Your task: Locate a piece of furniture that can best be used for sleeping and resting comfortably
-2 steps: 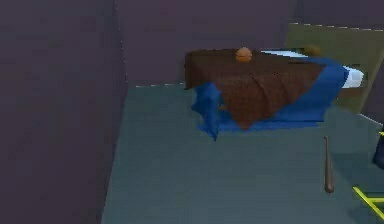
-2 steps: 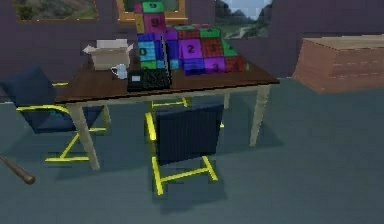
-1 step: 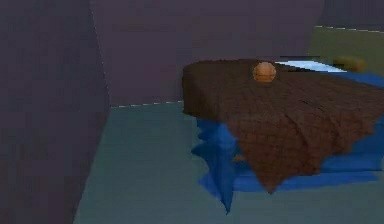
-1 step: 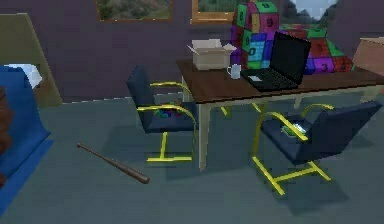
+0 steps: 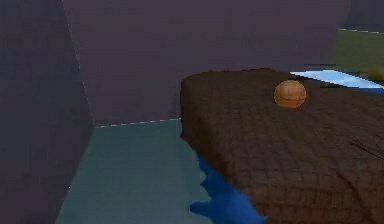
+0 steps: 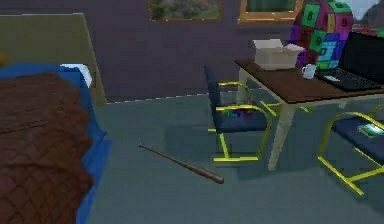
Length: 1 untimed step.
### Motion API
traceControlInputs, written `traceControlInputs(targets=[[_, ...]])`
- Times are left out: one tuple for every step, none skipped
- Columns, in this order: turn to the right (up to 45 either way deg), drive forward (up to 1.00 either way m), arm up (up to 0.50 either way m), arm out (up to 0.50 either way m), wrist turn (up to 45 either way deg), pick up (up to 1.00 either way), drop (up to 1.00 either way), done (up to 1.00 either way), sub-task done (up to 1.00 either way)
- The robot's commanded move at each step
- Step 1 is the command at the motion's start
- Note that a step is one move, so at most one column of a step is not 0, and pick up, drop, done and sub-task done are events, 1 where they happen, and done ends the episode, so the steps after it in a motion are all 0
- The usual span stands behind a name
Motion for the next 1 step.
traceControlInputs(targets=[[30.0,0.00,0.00,0.00,0.0,0.00,0.00,0.00,0.00]])
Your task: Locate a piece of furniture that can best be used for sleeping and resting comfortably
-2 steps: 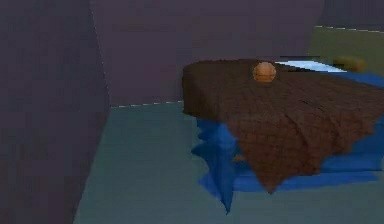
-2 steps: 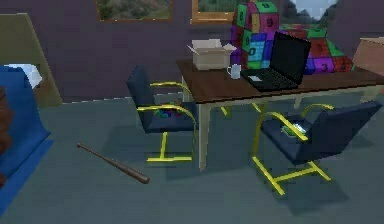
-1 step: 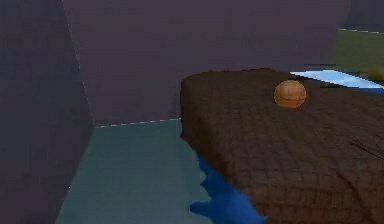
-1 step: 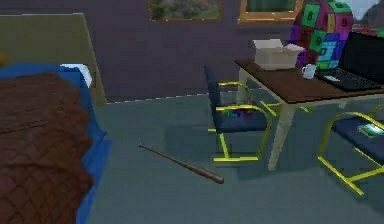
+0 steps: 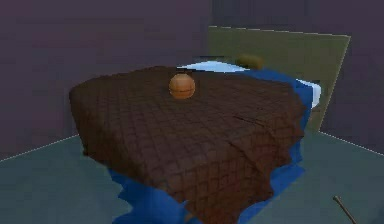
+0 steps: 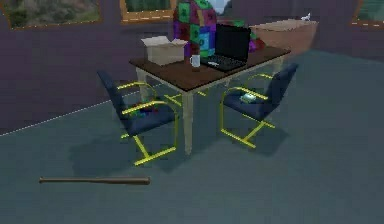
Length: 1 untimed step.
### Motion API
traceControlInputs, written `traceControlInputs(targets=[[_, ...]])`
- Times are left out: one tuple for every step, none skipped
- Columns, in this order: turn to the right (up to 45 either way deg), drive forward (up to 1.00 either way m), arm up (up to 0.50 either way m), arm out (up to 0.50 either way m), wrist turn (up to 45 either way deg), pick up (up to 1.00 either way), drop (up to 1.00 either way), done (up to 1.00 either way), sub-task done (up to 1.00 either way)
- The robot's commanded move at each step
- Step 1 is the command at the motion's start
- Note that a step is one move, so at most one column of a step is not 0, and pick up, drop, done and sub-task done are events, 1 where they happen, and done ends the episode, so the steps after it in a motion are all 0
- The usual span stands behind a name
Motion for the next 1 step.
traceControlInputs(targets=[[0.0,0.00,0.00,0.00,0.0,0.00,0.00,1.00,0.00]])
